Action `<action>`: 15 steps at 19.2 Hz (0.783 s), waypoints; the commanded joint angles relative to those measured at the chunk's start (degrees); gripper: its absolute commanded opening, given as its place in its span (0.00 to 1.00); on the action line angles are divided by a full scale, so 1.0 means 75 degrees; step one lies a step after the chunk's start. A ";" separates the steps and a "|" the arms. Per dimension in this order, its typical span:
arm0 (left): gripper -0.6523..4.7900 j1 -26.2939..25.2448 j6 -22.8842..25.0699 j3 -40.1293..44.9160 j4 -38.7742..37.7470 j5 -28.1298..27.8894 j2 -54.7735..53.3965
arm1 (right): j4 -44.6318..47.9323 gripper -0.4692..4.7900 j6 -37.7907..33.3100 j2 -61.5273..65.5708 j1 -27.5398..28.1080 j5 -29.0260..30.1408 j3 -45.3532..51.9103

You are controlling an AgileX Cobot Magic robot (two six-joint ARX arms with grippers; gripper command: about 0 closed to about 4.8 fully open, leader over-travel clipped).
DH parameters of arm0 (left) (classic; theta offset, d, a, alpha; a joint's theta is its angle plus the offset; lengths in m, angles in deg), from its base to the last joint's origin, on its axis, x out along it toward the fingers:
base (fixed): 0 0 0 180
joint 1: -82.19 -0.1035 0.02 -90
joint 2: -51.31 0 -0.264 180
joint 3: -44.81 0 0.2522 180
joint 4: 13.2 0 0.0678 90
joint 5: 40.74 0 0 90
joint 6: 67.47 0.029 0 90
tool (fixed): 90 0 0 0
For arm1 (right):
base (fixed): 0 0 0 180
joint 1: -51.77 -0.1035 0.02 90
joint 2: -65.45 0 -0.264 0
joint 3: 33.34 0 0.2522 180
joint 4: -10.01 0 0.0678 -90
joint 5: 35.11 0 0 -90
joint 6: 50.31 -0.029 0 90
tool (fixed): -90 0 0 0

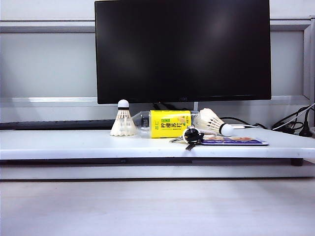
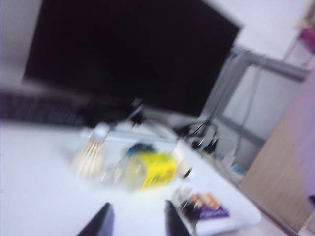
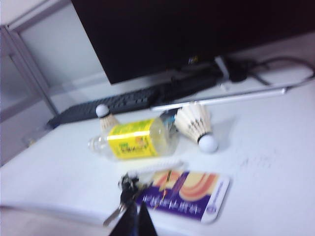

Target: Stack the badminton balls on the table vertically.

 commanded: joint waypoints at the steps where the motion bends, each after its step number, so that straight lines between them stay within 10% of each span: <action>1: 0.39 0.0058 0.0927 -0.0790 -0.0536 0.0318 -0.0393 | -0.0446 0.09 -0.0035 -0.0012 -0.0006 0.0096 -0.0020; 9: 0.39 0.0137 0.4232 -0.4051 -0.2323 0.1524 -0.4275 | -0.0906 0.09 -0.0064 -0.0012 -0.0020 0.0583 -0.0090; 15: 0.39 0.1343 0.6779 -0.6035 -0.3395 0.0807 -0.6907 | -0.2250 0.09 -0.0038 -0.0012 -0.0017 -0.0221 -0.0912</action>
